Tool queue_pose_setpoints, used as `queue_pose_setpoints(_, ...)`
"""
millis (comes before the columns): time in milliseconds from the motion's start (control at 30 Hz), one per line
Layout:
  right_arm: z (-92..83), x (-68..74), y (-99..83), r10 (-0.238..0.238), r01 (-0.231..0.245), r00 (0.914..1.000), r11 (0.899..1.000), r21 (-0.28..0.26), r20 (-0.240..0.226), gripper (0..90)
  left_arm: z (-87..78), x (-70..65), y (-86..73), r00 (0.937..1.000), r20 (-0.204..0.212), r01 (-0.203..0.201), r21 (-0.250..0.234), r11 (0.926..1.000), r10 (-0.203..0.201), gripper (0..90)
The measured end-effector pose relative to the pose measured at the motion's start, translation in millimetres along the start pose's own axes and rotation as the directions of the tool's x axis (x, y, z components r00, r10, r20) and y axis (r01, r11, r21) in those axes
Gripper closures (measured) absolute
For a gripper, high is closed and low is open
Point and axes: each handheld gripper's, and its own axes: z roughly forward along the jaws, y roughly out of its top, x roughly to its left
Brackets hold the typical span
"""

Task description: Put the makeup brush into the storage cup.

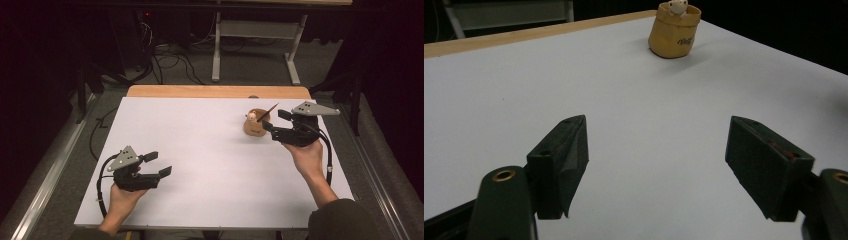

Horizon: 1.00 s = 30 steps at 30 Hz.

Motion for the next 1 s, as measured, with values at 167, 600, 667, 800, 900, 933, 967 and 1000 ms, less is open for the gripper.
queue_pose_setpoints(167,-4.2,1.4,-3.8,0.018,-0.018,0.9998,1.000,-0.003,-0.008,32.8,0.1,-0.3,0.0,1.0000,0.000,0.000,-0.004,1.0000,0.000,26.0)
queue_pose_setpoints(600,-14.6,4.9,-10.2,0.024,-0.025,0.9993,1.000,-0.019,-0.030,32.8,-0.2,-0.5,0.1,1.0000,-0.002,0.001,-0.008,1.0000,-0.001,26.1)
queue_pose_setpoints(667,-16.0,5.6,-11.3,0.021,-0.021,0.9992,1.000,-0.020,-0.033,32.8,-0.1,-0.6,0.1,1.0000,-0.001,0.001,-0.008,1.0000,-0.001,26.1)
queue_pose_setpoints(800,-20.9,7.1,-13.2,0.029,-0.030,0.9987,0.999,-0.030,-0.043,32.8,0.0,-0.5,0.1,1.0000,0.000,0.000,-0.008,1.0000,0.000,26.0)
queue_pose_setpoints(900,-24.1,7.8,-14.3,0.033,-0.035,0.9981,0.999,-0.037,-0.052,32.8,-0.4,-0.5,0.1,1.0000,0.001,0.000,-0.009,1.0000,0.000,26.0)
queue_pose_setpoints(933,-24.8,8.0,-14.8,0.038,-0.040,0.9978,0.998,-0.039,-0.055,32.8,-0.4,-0.4,0.1,1.0000,0.001,0.000,-0.008,1.0000,0.000,26.0)
queue_pose_setpoints(967,-25.9,8.3,-15.5,0.042,-0.045,0.9975,0.998,-0.037,-0.056,32.7,-0.4,-0.5,0.1,1.0000,0.001,0.000,-0.008,1.0000,0.000,26.0)
queue_pose_setpoints(1000,-26.1,8.1,-16.0,0.040,-0.042,0.9974,0.998,-0.039,-0.061,32.7,-0.4,-0.5,0.1,1.0000,0.000,-0.001,-0.008,1.0000,0.001,26.0)
